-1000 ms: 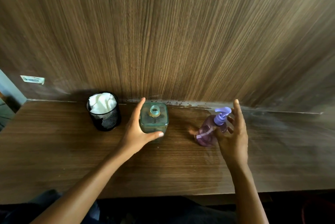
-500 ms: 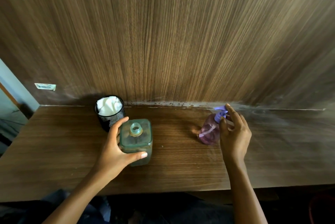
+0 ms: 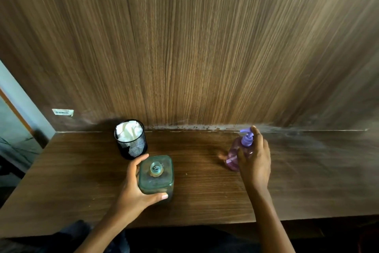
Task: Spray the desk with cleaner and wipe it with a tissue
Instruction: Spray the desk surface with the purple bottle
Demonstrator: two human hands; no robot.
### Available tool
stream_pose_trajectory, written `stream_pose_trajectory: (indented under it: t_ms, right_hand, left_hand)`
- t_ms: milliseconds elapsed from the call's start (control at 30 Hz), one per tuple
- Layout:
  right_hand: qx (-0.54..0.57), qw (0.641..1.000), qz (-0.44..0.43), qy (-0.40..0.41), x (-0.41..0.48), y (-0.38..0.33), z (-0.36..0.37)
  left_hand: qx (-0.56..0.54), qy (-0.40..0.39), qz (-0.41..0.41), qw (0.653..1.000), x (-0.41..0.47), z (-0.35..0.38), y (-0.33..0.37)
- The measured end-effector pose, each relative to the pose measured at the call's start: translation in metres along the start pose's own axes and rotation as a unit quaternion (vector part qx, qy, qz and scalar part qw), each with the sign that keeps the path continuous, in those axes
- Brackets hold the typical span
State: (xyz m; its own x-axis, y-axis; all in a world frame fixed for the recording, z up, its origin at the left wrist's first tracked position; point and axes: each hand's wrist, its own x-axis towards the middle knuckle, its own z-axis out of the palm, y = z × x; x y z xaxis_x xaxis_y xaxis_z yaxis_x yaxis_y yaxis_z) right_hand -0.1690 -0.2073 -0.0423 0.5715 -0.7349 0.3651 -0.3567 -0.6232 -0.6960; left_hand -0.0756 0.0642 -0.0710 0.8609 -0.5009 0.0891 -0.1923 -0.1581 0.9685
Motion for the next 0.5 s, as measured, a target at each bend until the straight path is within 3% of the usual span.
stream_pose_trajectory:
  t_ms: [200,500]
  right_hand:
    - [0.026,0.998,0.032,-0.038,-0.006,0.001,0.008]
    - [-0.014,1.000,0.018,-0.021,-0.004,0.005,0.016]
  left_hand:
    - [-0.026,-0.007,-0.008,1.000,0.001,0.000,0.002]
    - [-0.046,-0.011,-0.005,0.999,0.002,0.001,-0.001]
